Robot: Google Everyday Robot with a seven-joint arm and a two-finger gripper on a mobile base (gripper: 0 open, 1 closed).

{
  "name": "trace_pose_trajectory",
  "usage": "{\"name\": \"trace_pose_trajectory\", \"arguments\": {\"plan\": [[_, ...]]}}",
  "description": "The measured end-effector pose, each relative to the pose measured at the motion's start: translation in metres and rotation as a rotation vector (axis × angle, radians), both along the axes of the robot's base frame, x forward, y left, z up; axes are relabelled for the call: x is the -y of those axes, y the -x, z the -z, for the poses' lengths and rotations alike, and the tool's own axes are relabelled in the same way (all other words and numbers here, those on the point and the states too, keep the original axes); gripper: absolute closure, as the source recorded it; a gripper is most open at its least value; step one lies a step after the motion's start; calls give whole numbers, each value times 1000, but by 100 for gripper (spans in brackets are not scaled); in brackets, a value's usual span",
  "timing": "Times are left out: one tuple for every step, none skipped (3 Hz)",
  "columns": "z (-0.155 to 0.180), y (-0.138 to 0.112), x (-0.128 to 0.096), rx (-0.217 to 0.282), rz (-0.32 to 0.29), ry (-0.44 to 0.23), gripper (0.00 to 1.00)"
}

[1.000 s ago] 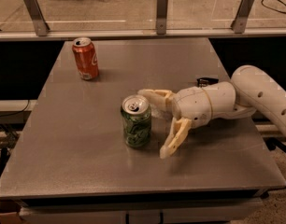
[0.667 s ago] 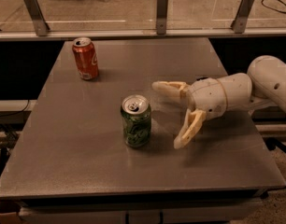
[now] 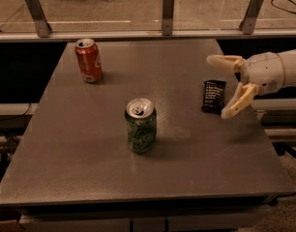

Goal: Place green can upright

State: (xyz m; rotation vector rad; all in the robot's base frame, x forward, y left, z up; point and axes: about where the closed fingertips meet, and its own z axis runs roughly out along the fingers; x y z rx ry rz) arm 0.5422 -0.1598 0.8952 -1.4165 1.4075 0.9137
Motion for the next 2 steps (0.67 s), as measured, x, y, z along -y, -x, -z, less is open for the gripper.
{"name": "trace_pose_trajectory", "arguments": {"plan": [[-18,-21,57,37,138,0,0],[-26,-25,62,55,152,-1,0]]}}
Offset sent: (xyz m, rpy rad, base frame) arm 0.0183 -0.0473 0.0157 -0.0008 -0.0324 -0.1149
